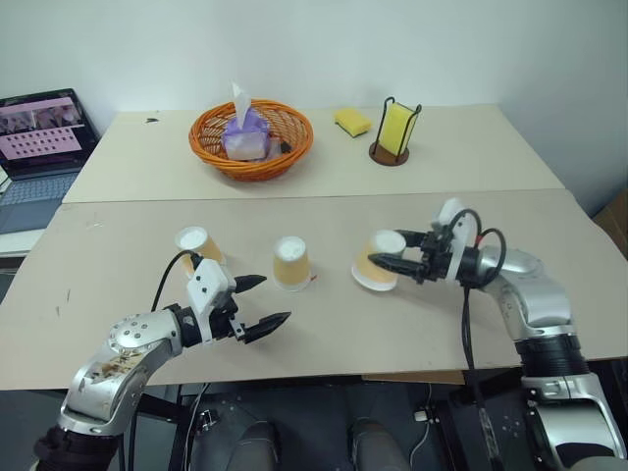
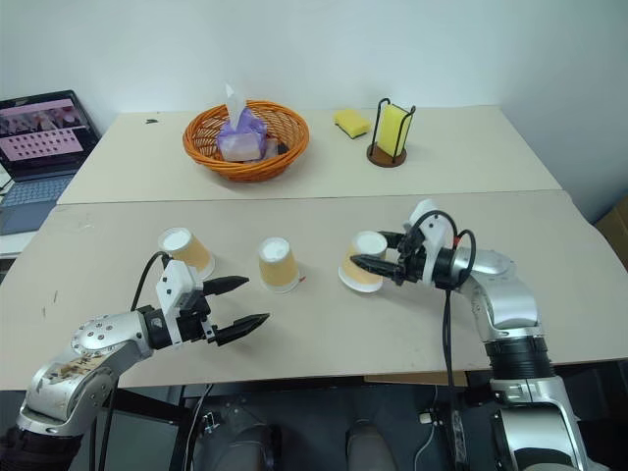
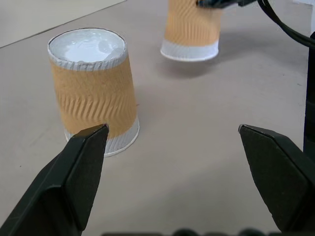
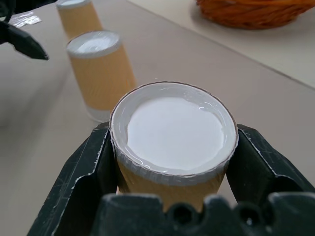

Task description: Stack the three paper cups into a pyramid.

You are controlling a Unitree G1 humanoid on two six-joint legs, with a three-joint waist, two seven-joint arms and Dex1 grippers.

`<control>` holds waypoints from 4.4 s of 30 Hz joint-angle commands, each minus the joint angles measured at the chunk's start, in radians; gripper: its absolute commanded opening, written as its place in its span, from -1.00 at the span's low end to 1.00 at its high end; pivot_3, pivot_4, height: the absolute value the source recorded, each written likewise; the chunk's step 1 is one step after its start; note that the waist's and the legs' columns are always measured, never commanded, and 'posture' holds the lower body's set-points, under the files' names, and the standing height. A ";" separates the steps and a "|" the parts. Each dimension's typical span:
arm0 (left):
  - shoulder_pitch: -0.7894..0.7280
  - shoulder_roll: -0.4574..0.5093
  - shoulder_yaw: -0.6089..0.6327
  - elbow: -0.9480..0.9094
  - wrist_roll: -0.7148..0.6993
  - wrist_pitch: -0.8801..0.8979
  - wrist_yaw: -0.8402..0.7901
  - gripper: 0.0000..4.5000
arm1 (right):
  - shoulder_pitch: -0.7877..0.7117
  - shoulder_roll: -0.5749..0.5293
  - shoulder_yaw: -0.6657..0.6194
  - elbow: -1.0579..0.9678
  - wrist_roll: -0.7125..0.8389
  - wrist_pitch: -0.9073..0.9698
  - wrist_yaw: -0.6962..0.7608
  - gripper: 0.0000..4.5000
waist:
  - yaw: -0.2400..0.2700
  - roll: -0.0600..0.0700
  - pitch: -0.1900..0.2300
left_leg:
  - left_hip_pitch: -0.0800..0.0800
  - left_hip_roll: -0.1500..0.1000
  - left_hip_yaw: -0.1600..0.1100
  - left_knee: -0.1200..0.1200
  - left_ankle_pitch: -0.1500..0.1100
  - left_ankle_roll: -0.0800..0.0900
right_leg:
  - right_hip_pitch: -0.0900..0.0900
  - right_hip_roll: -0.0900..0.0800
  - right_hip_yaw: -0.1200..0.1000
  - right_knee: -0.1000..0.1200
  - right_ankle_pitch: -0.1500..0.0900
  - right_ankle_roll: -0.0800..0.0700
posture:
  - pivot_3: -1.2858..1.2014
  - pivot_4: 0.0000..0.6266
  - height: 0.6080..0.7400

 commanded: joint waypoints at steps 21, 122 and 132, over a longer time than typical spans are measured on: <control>0.016 0.006 0.027 -0.056 -0.003 0.002 0.030 1.00 | -0.136 0.190 0.138 0.086 -0.111 -0.083 -0.047 0.24 | 0.009 0.000 0.000 | -0.001 0.000 0.000 0.000 0.000 0.000 | 0.000 0.000 0.000 0.000 0.000 0.000 | 0.03 -0.52 1.00; -0.473 -0.289 0.174 0.496 0.231 -0.208 0.395 0.39 | 0.097 -0.043 -0.144 -0.266 0.101 0.100 -0.221 1.00 | 0.039 -0.002 0.000 | -0.004 -0.002 -0.002 0.002 0.000 0.000 | 0.000 -0.001 -0.002 -0.003 0.001 0.001 | 0.03 -0.52 1.00; -0.881 -0.116 0.152 0.757 -0.156 0.140 -0.332 0.39 | 0.110 -0.014 -0.148 -0.240 0.081 0.077 -0.258 1.00 | 0.025 -0.002 0.000 | -0.008 -0.002 -0.002 0.003 0.000 0.000 | -0.003 -0.001 -0.003 -0.005 0.001 0.002 | 0.03 -0.52 1.00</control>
